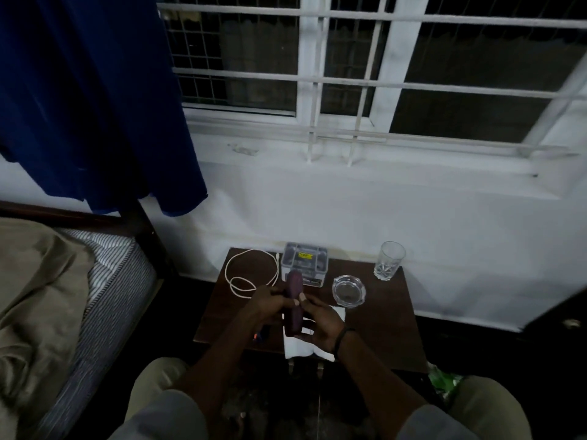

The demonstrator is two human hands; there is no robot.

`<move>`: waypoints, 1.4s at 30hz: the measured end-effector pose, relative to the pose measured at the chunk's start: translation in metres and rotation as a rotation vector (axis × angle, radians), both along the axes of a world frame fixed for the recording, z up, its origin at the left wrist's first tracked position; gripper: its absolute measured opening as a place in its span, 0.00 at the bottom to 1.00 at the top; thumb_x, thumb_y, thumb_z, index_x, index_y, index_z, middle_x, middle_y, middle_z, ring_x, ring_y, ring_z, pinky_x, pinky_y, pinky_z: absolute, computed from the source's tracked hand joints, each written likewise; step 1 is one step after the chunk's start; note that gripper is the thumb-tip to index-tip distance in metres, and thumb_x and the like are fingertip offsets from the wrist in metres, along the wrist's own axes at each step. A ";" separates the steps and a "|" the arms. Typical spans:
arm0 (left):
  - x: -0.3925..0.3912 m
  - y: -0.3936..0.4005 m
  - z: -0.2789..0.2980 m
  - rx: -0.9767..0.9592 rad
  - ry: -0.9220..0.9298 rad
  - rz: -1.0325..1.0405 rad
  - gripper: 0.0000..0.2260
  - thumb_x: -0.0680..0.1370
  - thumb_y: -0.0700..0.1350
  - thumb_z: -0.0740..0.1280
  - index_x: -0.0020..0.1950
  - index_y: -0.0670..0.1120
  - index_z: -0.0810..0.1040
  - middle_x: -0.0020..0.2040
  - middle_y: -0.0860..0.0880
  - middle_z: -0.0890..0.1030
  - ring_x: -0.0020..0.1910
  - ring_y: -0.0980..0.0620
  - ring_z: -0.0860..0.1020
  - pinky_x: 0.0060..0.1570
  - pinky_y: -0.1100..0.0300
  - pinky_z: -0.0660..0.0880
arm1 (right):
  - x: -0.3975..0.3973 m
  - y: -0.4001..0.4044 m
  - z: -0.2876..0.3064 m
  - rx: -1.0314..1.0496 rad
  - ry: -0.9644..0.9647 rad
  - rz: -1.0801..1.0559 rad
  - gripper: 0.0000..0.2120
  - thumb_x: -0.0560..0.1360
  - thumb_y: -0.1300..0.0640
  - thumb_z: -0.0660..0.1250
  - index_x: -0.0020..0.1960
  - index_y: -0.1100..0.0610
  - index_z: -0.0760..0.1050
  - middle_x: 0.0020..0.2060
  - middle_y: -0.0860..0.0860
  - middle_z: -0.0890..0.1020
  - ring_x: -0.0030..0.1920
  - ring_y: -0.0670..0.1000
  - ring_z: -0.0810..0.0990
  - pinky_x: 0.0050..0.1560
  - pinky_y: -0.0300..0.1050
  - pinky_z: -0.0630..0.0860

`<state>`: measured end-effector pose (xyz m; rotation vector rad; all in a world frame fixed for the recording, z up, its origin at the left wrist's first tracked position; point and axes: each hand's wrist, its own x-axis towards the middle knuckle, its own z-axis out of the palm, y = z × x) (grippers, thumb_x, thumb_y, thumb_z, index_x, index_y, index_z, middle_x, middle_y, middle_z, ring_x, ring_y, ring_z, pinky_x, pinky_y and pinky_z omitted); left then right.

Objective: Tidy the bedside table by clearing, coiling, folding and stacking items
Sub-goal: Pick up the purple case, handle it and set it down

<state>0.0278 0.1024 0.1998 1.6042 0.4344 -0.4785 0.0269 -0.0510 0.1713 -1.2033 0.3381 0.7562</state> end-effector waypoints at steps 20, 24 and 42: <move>-0.005 -0.019 -0.013 -0.184 -0.093 -0.005 0.16 0.69 0.39 0.76 0.57 0.44 0.82 0.52 0.45 0.86 0.53 0.45 0.84 0.53 0.46 0.81 | 0.004 -0.023 -0.003 -0.032 -0.031 -0.028 0.21 0.72 0.47 0.73 0.58 0.60 0.80 0.52 0.58 0.83 0.53 0.58 0.81 0.53 0.55 0.81; -0.004 -0.019 -0.019 -0.107 -0.128 0.057 0.08 0.70 0.42 0.76 0.48 0.46 0.85 0.46 0.44 0.87 0.49 0.43 0.84 0.48 0.50 0.82 | 0.001 -0.016 0.000 0.006 -0.026 -0.080 0.14 0.79 0.53 0.64 0.60 0.59 0.77 0.52 0.57 0.81 0.51 0.58 0.80 0.49 0.52 0.80; 0.001 -0.010 -0.031 -0.376 0.059 0.295 0.15 0.78 0.48 0.67 0.56 0.37 0.81 0.53 0.37 0.83 0.52 0.40 0.81 0.52 0.47 0.78 | -0.005 -0.016 0.004 0.031 -0.032 -0.078 0.14 0.76 0.57 0.69 0.61 0.56 0.75 0.50 0.57 0.81 0.50 0.58 0.79 0.44 0.54 0.80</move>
